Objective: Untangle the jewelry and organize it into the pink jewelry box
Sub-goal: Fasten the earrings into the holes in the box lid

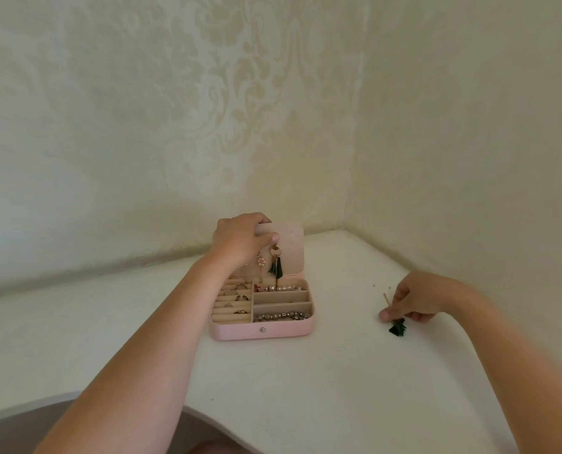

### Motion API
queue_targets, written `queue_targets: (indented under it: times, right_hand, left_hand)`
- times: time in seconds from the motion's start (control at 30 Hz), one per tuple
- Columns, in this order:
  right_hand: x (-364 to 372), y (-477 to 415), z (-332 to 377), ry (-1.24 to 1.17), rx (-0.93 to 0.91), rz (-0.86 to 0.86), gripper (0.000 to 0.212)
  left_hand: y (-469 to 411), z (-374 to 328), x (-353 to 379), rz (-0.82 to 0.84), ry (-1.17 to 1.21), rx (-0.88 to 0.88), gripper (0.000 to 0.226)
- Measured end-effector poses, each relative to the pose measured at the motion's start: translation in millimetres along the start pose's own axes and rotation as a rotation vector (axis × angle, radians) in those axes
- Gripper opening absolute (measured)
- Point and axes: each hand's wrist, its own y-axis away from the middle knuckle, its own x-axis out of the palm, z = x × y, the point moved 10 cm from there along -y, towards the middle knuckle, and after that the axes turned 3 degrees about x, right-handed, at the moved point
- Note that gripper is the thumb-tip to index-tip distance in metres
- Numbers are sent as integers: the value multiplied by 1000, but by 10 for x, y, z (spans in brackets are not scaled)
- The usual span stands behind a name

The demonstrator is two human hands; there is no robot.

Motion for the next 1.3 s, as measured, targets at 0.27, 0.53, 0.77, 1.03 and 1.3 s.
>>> queue_targets:
  times: [0.27,0.53,0.77,1.03,1.3]
  right_hand:
    - [20,98,-72,-57,-92,-3,28]
    - [44,198,41,4,-180,-45,13]
    - [-40,188,-104,-48,-156,-95,24]
    - [-51,242,-4,-68,-284,-149,18]
    - [56,241,166,85,-337,-154,7]
  left_hand:
    - [-17,33,3,2,10,-11,28]
    - [-19,32,12,5,-6,-14,27]
    - [1,17,6,6,-8,-12,31]
    - [-34,97,54,17,18,-35,31]
    - [-38,91,52,23,19,-37,30]
